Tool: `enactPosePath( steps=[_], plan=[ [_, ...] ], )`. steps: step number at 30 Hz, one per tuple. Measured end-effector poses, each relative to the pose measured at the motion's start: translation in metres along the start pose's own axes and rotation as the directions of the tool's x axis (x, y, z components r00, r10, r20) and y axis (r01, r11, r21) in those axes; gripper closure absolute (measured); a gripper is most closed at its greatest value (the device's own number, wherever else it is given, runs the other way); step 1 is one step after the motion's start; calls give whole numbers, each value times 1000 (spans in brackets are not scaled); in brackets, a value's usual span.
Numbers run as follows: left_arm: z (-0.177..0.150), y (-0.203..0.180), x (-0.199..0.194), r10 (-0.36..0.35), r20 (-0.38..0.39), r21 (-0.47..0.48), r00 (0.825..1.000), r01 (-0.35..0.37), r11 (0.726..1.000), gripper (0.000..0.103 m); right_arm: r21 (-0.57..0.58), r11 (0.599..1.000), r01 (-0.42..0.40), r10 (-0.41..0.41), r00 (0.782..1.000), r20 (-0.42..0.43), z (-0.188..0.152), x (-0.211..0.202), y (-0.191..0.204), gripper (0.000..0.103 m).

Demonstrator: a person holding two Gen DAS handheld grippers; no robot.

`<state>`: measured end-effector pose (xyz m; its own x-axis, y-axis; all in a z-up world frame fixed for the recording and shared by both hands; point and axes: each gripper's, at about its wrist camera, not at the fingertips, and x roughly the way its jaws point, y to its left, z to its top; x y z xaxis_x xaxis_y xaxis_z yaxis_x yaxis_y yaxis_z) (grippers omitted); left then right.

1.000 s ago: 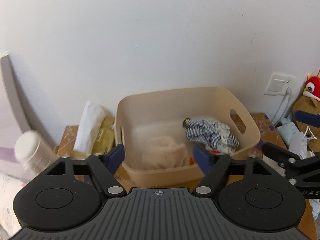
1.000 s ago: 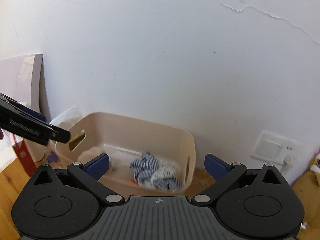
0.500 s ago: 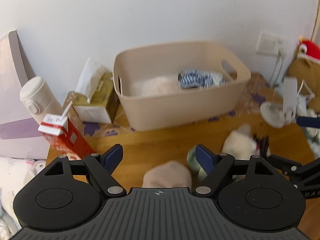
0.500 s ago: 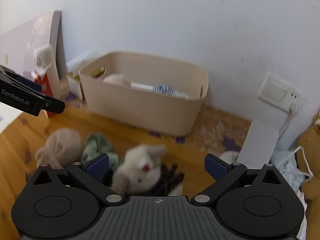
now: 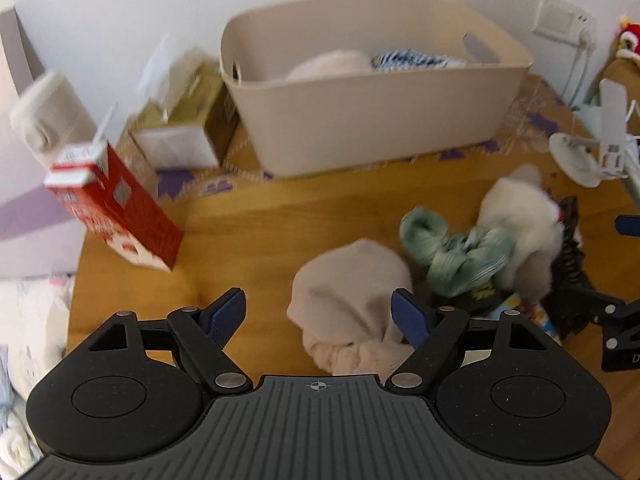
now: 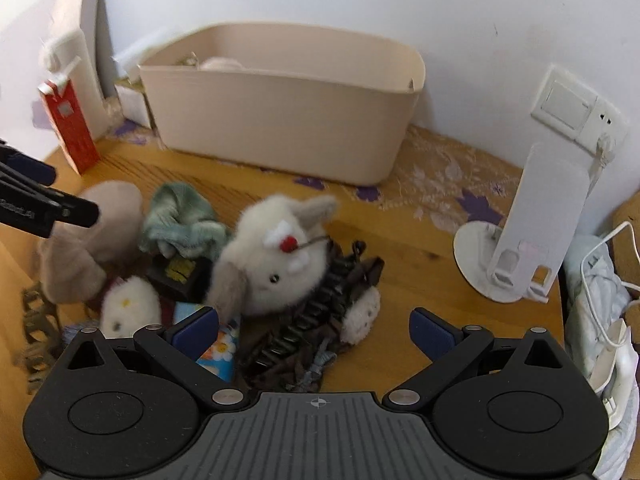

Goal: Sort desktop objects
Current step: 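Move both open tools back over the pile of toys and socks, then grasp a beige sock with the left tool while the right tool grasps the brown ruffled strap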

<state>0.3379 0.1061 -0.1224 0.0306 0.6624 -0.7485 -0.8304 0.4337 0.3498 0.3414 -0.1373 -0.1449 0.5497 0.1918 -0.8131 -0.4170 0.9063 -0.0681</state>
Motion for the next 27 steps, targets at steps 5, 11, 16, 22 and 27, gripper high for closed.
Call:
enactPosePath(
  steps=[5,11,16,22,27],
  plan=[
    [-2,4,14,-18,-34,-16,999,17,1000,22,17,1000,12,-11,1000,-24,-1,16,-3,0],
    [0,3,27,-67,-61,-66,996,63,996,22,11,1000,20,-18,996,-87,-4,36,-3,0],
    [2,2,38,-105,-90,-122,990,93,988,22,42,999,6,0,992,-125,-8,47,-5,0],
    [2,0,45,-121,-100,-168,988,103,980,22,80,997,4,6,992,-126,-13,48,-10,0],
    [1,6,52,-211,-125,-288,970,168,943,44,93,995,-20,31,994,-109,-13,44,-13,15]
  ],
)
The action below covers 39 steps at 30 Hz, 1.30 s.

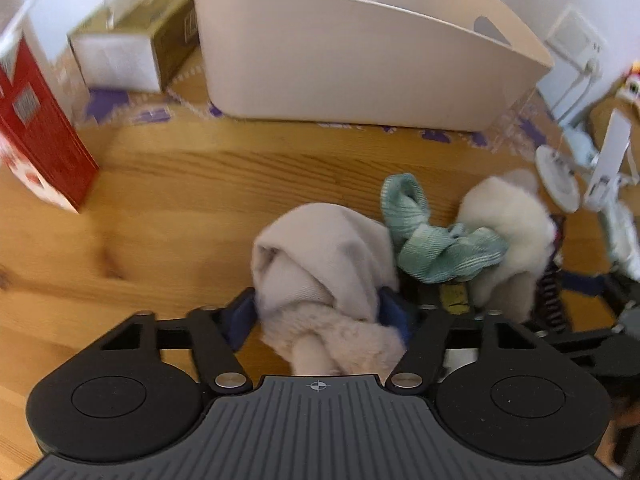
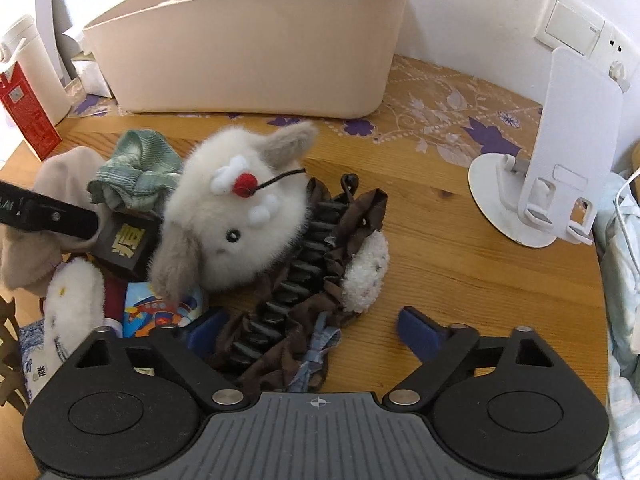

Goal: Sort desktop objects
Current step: 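Grasp a beige sock with the left tool while the right tool grasps the brown ruffled strap, then carry the sock and strap to the basket and open both tools to drop them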

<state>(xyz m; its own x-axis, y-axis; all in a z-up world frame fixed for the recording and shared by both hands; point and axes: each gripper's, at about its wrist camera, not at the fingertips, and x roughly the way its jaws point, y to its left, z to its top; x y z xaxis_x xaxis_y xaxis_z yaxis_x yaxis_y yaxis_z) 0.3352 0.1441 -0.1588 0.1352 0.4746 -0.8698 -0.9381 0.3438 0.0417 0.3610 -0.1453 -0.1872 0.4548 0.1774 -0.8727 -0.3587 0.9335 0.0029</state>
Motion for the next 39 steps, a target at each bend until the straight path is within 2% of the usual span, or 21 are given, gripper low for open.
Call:
enactPosePath(
  steps=[2,6,7,8,12,18,22,27,31,34,39],
  plan=[
    [0,0,-1,-2,-1,-15,1000,2,1000,48,-11,1000,-7,7,1000,15,0,-4,2,30],
    [0,-3,-4,-6,-15,-3,1000,6,1000,59,-7,1000,-1,1,1000,16,0,-9,1,49],
    [-1,-2,-5,-10,-25,-13,1000,10,1000,61,-2,1000,-1,1,1000,15,0,-11,0,60],
    [-1,-2,-7,-10,-31,-20,999,10,1000,63,5,1000,3,-3,1000,14,-1,-13,-1,63],
    [-7,-4,-18,9,-10,-24,1000,-10,1000,69,17,1000,10,-11,1000,29,-7,-22,-6,68],
    [-16,-1,-47,49,58,-62,997,-45,997,71,74,997,-7,2,998,70,-14,-41,-16,69],
    [-19,-5,-65,103,113,-27,988,-100,995,71,95,995,-18,7,993,114,-17,-58,-19,69],
    [-22,-9,-86,106,154,-53,982,-99,994,71,129,991,-19,-5,983,186,-18,-84,-20,69],
    [-25,-22,-103,93,197,-30,976,-89,996,71,113,993,-20,-10,967,256,-17,-109,-19,69],
    [-25,-33,-114,107,220,1,970,-110,994,71,64,997,31,-50,946,320,-14,-127,-17,69],
    [-22,-49,-131,119,261,38,958,-133,990,71,86,996,36,-68,914,399,-6,-153,-27,69]
  ],
)
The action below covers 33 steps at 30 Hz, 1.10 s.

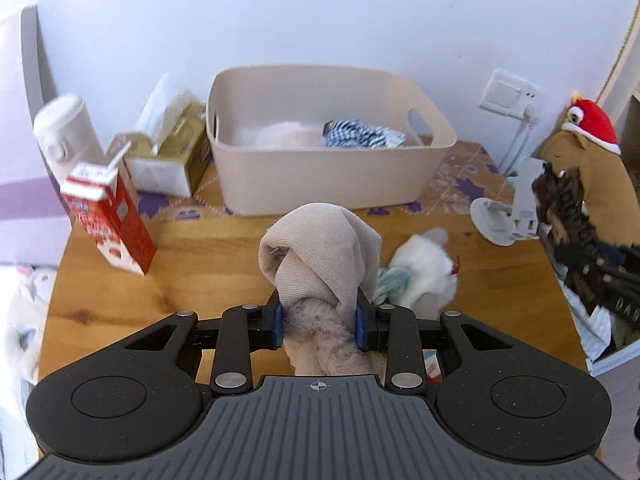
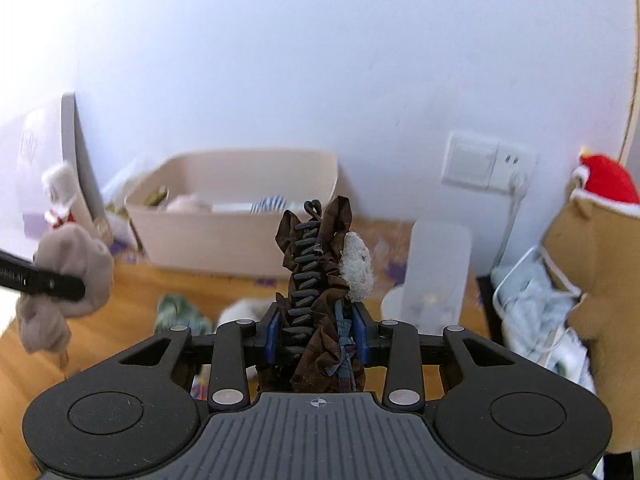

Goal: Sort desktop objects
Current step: 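Carry the sock and strap to the basket and open both tools to drop them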

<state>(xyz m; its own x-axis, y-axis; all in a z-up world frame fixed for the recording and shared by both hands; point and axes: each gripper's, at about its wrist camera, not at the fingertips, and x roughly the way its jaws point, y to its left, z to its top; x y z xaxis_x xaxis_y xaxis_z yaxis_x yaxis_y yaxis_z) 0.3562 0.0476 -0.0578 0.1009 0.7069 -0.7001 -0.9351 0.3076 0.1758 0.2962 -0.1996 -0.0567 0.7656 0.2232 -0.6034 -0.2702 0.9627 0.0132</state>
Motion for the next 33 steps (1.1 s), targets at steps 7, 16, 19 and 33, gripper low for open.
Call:
enactPosePath(
  steps=[7,16,19,33],
  plan=[
    [13,-10,-20,12,47,21,999,-13,1000,71,-4,999,45,-44,995,88,24,-16,-15,69],
    [40,-14,-36,58,88,16,994,-59,998,71,-14,998,55,-51,984,173,59,-27,-22,69],
    [52,-13,-37,67,103,17,992,-69,997,71,-19,998,52,-47,978,203,73,-27,-22,69],
    [132,8,-20,138,181,4,974,-141,990,71,-50,999,14,-2,969,246,137,17,-7,69]
  ],
)
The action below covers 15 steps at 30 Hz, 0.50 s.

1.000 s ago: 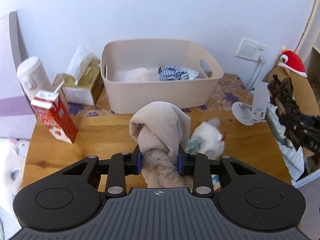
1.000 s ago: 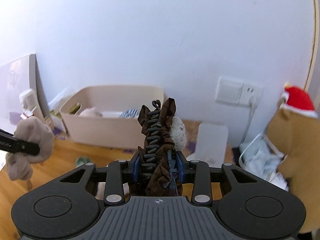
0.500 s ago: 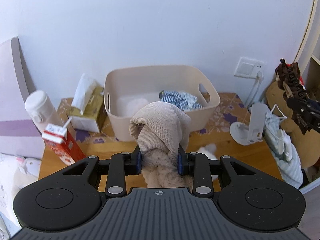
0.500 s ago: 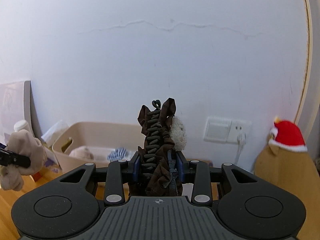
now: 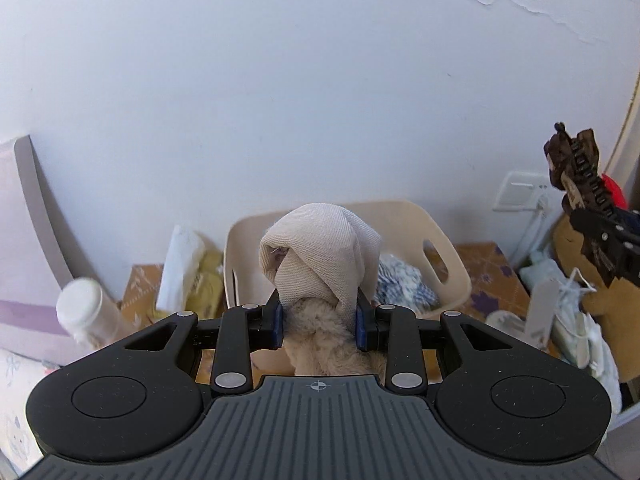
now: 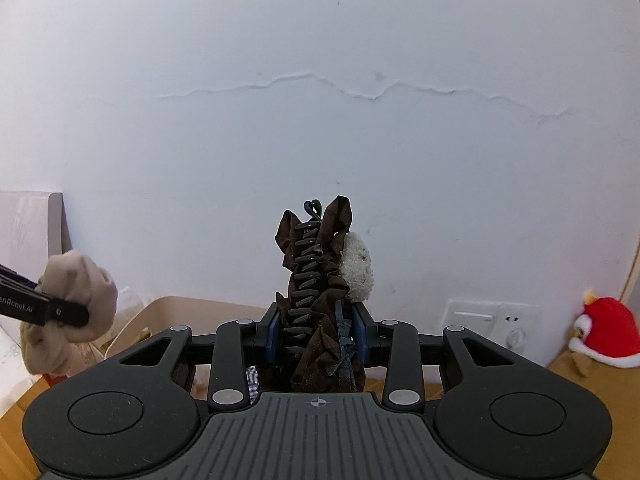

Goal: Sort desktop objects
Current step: 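Carry the sock and strap to the basket and open both tools to drop them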

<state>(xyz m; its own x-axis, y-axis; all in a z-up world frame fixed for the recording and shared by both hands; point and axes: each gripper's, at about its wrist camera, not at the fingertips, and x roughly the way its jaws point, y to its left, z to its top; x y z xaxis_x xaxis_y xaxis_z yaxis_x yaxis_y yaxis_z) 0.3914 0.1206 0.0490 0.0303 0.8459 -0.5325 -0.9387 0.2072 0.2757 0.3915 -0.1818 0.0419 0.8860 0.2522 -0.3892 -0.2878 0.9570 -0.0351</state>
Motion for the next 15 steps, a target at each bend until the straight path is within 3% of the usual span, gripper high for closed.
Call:
enactPosePath(
  steps=[7,15],
  plan=[
    [13,6,35,45,1,30,999,-45,999,71,-17,1000,-5,4,997,-77,-3,53,2,69],
    [5,15,94,100,-85,27,991,-98,995,71,-35,998,-46,41,988,-146,-13,106,24,69]
  ],
)
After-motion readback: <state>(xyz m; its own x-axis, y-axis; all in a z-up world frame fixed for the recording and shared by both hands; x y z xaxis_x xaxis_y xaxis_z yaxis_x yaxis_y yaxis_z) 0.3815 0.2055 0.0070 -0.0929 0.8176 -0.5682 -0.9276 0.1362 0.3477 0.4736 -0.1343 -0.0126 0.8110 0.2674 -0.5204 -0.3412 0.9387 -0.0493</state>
